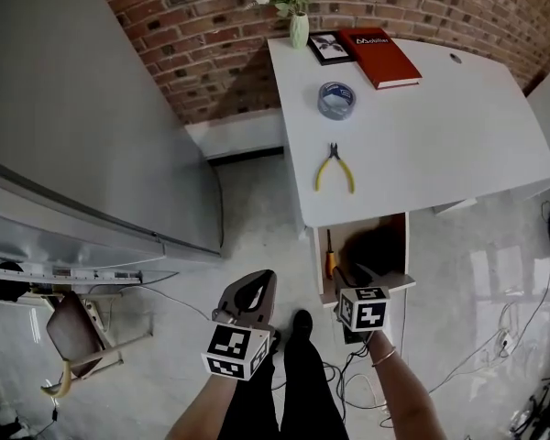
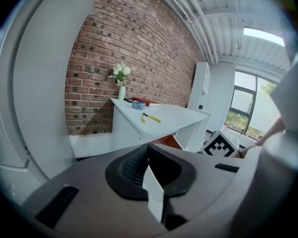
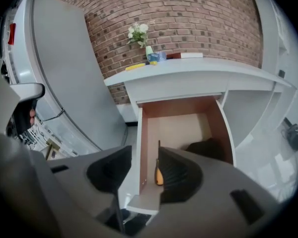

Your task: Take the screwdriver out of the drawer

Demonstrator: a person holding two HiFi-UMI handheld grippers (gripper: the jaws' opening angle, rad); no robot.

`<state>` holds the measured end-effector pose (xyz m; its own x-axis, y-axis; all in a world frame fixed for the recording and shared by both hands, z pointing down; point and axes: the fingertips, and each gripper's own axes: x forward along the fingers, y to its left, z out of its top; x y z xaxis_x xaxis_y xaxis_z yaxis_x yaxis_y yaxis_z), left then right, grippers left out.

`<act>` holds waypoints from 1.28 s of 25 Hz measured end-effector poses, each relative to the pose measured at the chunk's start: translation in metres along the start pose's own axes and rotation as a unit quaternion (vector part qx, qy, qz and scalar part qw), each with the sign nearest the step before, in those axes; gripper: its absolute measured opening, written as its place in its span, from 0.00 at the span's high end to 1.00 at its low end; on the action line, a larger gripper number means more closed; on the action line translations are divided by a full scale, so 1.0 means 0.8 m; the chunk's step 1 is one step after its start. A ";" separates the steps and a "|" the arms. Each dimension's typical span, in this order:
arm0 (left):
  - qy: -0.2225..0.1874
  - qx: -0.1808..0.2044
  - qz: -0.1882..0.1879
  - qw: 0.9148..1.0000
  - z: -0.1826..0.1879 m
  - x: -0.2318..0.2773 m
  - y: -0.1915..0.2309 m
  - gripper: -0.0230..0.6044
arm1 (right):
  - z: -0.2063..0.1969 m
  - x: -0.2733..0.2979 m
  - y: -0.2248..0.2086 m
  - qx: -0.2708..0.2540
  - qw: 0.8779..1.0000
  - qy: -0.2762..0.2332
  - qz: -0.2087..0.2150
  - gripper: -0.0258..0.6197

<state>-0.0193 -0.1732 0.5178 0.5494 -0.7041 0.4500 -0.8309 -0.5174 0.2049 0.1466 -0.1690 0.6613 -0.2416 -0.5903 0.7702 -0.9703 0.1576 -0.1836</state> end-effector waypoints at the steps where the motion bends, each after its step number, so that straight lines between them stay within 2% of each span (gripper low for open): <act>1: 0.002 -0.004 0.006 1.000 -0.004 0.000 0.004 0.97 | -0.005 0.009 -0.003 -0.003 1.000 0.008 0.000 0.71; 8: 0.009 -0.028 0.038 0.999 -0.028 0.011 0.029 0.97 | -0.028 0.068 -0.022 -0.016 0.998 0.053 -0.002 0.71; 14: 0.022 -0.040 0.044 0.998 -0.052 0.027 0.046 0.97 | -0.047 0.109 -0.026 -0.028 0.996 0.083 0.006 0.71; 19: 0.026 -0.066 0.057 0.996 -0.066 0.050 0.061 0.97 | -0.059 0.139 -0.035 -0.029 0.994 0.107 0.009 0.71; 23: 0.027 -0.065 0.062 0.996 -0.071 0.063 0.066 0.97 | -0.070 0.159 -0.046 -0.016 0.992 0.126 0.004 0.72; 32: 0.031 -0.074 0.074 0.994 -0.084 0.077 0.076 0.97 | -0.093 0.187 -0.057 -0.032 0.987 0.156 0.000 0.72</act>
<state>-0.0419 -0.2157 0.6163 0.4167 -0.7338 0.5366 -0.9090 -0.3291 0.2558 0.1557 -0.2056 0.8304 -0.2170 -0.3190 0.9226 -0.9648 0.2142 -0.1528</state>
